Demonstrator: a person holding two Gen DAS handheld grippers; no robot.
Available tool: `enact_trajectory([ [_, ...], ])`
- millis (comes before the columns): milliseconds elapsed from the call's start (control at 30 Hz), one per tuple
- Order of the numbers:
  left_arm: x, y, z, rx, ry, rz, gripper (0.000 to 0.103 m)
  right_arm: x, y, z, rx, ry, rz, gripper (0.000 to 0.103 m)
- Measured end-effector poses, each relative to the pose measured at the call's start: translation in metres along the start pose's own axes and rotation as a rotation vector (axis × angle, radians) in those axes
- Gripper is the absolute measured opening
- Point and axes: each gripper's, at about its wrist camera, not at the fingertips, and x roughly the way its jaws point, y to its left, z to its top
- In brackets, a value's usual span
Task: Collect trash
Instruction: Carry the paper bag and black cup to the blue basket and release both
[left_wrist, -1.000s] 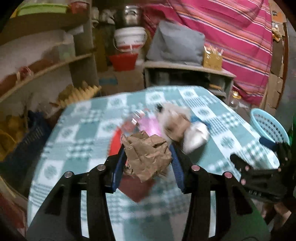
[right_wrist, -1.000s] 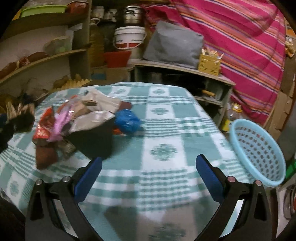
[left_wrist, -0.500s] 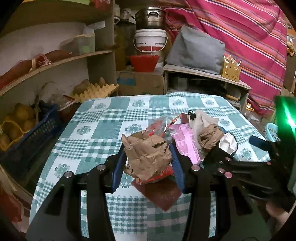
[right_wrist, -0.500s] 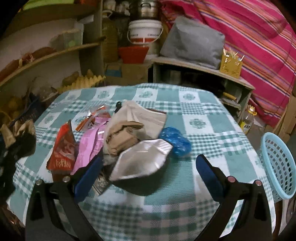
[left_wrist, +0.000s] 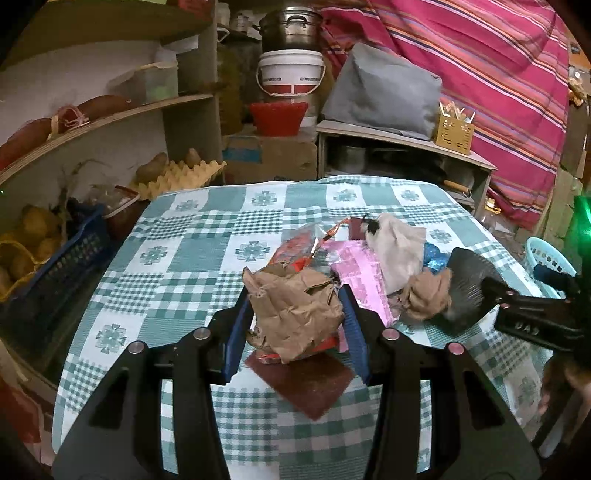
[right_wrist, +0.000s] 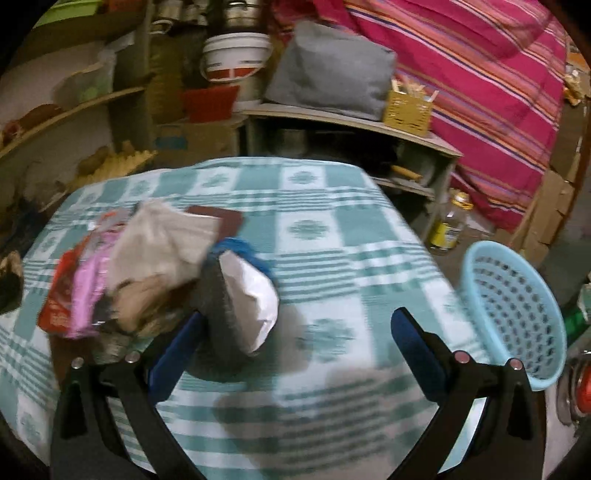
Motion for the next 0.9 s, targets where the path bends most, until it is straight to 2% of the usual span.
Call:
enact_trajectory([
  [167, 0.002, -0.007, 0.000, 0.005, 0.005, -0.008, 0.046, 0.003, -0.019, -0.002, -0.030, -0.004, -0.031, 0.099],
  [300, 0.005, -0.009, 0.000, 0.014, 0.009, -0.012, 0.046, 0.009, -0.021, -0.001, -0.067, 0.007, 0.004, 0.099],
  [433, 0.006, -0.009, 0.000, 0.009, 0.009, -0.009, 0.046, 0.005, -0.019, -0.002, -0.103, -0.001, 0.130, 0.099],
  [567, 0.007, -0.009, 0.001, 0.004, 0.016, -0.027, 0.046, 0.016, -0.015, -0.007, -0.128, 0.055, 0.223, 0.099],
  [633, 0.009, -0.011, 0.002, -0.005, 0.024, -0.043, 0.046, 0.031, -0.012, -0.008, -0.160, 0.088, 0.240, 0.099],
  [800, 0.014, -0.023, 0.004, 0.017, 0.039, -0.043, 0.046, 0.052, -0.013, -0.006, -0.193, 0.106, 0.257, 0.099],
  [833, 0.016, -0.027, 0.005, 0.021, 0.044, -0.044, 0.046, 0.055, -0.012, -0.005, -0.201, 0.104, 0.257, 0.098],
  [900, 0.018, -0.033, 0.006, 0.034, 0.050, -0.039, 0.046, 0.056, -0.010, -0.004, -0.218, 0.098, 0.261, 0.085],
])
